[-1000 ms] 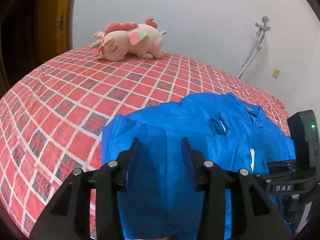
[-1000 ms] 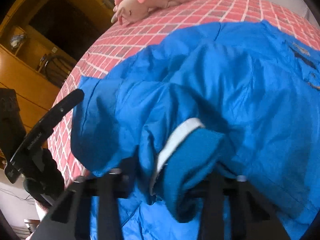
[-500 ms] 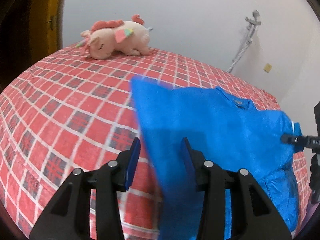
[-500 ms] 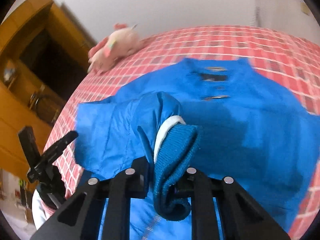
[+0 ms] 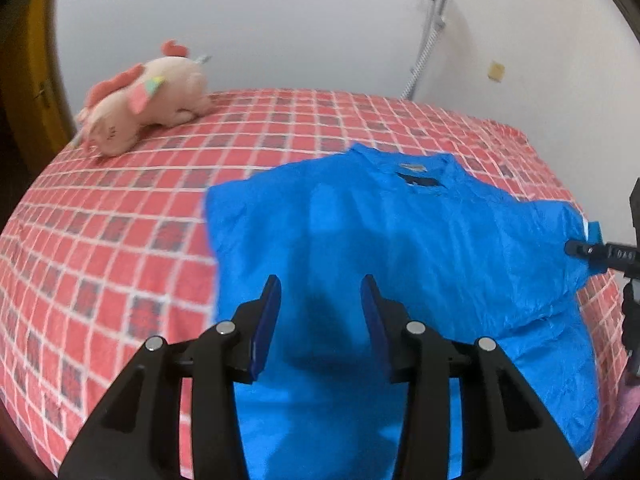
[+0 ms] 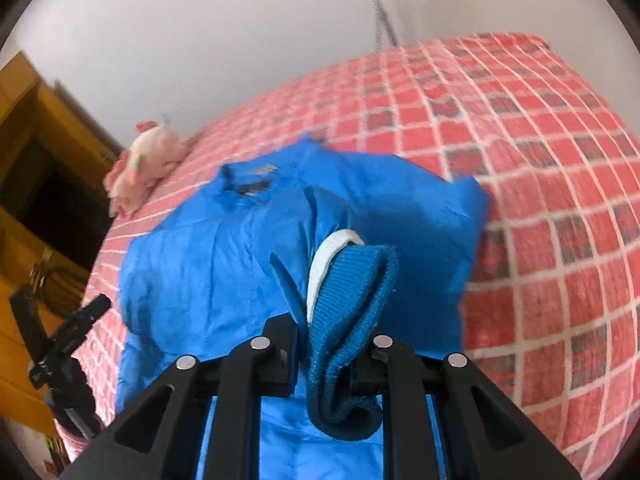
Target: Fold large clothes
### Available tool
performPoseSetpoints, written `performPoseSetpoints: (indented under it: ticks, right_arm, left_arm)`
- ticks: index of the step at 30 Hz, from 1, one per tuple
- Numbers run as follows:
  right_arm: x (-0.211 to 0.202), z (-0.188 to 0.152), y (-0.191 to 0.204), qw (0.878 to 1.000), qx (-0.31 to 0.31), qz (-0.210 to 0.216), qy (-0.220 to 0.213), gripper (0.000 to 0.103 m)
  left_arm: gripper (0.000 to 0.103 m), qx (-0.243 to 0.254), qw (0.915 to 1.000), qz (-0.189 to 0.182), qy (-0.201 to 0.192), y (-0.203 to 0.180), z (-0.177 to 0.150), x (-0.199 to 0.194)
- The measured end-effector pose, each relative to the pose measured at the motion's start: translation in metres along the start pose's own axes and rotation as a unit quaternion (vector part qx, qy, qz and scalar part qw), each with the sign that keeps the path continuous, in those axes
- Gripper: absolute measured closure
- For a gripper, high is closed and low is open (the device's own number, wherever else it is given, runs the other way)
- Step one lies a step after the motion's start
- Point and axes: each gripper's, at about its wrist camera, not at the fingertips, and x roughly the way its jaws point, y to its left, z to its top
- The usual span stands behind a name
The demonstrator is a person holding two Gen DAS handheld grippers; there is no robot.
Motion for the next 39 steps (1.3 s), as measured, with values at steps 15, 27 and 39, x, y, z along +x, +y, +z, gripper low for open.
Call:
performPoseSetpoints:
  ticks: [15,27,39]
  right_arm:
    - [-0.03,-0.023,-0.009,0.992,-0.008,-0.1,-0.071,0.058]
    - [0.002,-0.043,0.057,0.985,-0.101,-0.105,-0.092,0.058]
    - [0.051,-0.058,0.062,0.978,-0.132,-0.156,-0.052,0.061]
  left_arm:
    - [0.058,0.013,0.9997,0.018,0.01,-0.027,-0.02,0.05]
    - [0.054,0.024,0.9987,0.04,-0.021,-0.056,-0.031,0.038]
    - [0.051,0.042,0.9975,0.058,-0.005,-0.061,-0.039,0.061]
